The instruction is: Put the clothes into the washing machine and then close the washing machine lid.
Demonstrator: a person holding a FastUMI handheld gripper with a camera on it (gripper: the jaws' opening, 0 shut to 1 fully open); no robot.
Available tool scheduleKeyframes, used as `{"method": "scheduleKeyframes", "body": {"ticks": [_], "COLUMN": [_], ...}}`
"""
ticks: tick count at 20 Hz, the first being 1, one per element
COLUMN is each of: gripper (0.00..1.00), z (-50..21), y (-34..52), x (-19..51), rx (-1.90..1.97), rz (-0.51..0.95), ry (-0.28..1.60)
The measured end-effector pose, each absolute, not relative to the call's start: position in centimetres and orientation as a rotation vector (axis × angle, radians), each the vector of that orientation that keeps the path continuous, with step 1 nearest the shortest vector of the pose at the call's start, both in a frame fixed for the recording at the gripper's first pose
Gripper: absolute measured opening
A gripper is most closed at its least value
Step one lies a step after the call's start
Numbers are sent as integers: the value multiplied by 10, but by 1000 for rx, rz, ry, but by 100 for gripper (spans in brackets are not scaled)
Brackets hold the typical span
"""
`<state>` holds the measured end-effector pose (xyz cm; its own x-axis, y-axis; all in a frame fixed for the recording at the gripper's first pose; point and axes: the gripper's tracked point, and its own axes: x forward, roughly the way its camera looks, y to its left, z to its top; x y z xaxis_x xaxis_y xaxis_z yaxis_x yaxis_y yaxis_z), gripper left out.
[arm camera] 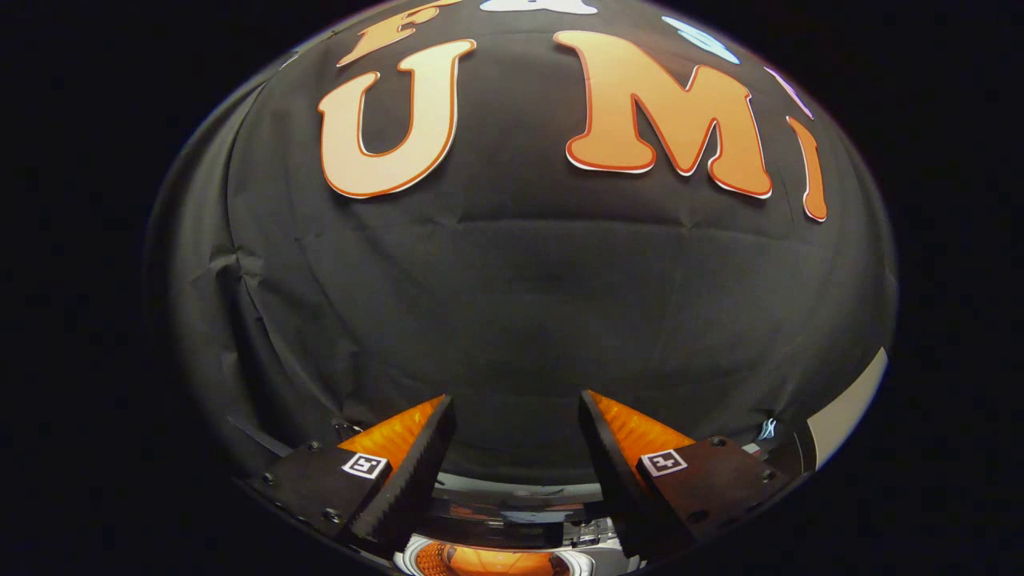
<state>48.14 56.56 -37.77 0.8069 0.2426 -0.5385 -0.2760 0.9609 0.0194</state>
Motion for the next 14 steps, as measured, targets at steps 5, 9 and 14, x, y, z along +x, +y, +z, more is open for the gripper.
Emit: {"method": "scheduleKeyframes", "body": {"ticks": [5,9,14], "gripper": [99,99,98], "z": [-370,-367,-366], "y": [566,568,567], "x": [483,486,486], "rx": [-54,-50,-55], "rz": [288,305,307], "ry": [490,454,438]}}
